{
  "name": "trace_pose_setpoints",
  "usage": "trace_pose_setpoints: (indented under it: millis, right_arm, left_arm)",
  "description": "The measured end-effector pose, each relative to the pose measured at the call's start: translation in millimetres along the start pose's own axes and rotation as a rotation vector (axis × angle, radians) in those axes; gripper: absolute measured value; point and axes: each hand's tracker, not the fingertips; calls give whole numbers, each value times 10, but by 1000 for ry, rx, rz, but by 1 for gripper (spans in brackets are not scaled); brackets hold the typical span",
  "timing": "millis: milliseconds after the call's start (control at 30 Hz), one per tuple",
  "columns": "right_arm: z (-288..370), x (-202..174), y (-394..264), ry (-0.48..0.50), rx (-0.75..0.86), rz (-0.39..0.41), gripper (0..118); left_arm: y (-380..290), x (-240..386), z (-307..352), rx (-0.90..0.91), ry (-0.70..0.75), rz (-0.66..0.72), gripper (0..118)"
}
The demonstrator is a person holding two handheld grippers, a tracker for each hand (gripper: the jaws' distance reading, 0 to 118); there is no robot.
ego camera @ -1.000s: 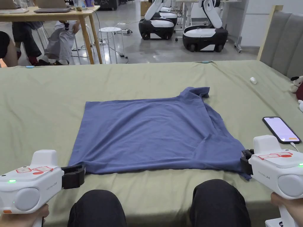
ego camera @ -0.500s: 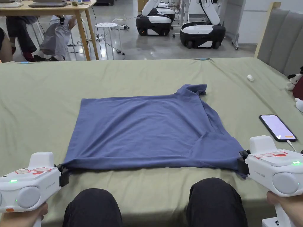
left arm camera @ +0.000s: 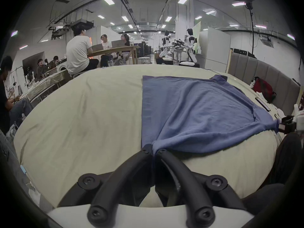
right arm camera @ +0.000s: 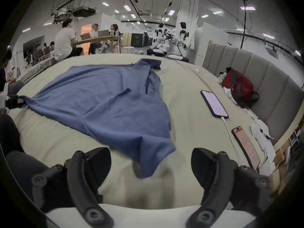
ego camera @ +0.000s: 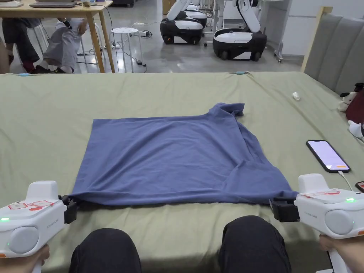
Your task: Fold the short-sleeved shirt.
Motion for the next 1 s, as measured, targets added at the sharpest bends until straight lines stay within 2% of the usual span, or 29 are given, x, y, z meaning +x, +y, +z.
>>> trace_pose_setpoints:
  millis: [133, 200, 267, 300, 367, 433, 600, 767, 1000]
  right_arm:
    - [-207, 27, -59, 2, -38, 0, 94]
    - [-254, 50, -64, 26, -36, -2, 66]
    - [-236, 38, -63, 92, 9, -30, 22]
    - [-200, 22, -52, 81, 6, -15, 10]
    - [-143, -29, -14, 49, 23, 35, 9]
    - [-100, -24, 22, 54, 54, 53, 8]
    - [-8, 34, 280, 65, 113, 50, 8]
    - [-63, 103, 823, 52, 173, 43, 8]
    - [-710, 163, 1637, 6, 180, 6, 8]
  left_arm:
    - [2, 10, -7, -1, 2, -5, 1]
    - [6, 15, -16, -5, 3, -10, 1]
    - [5, 7, -25, -6, 9, -16, 1]
    - [8, 5, -27, -6, 10, -18, 1]
    - [24, -6, -30, -7, 9, -15, 1]
    - [55, -8, -28, -6, 9, -15, 1]
    - [283, -30, 15, 36, 1, -5, 1]
    - [770, -27, -53, 93, -4, -9, 1]
    - [1366, -31, -705, 86, 63, -43, 1]
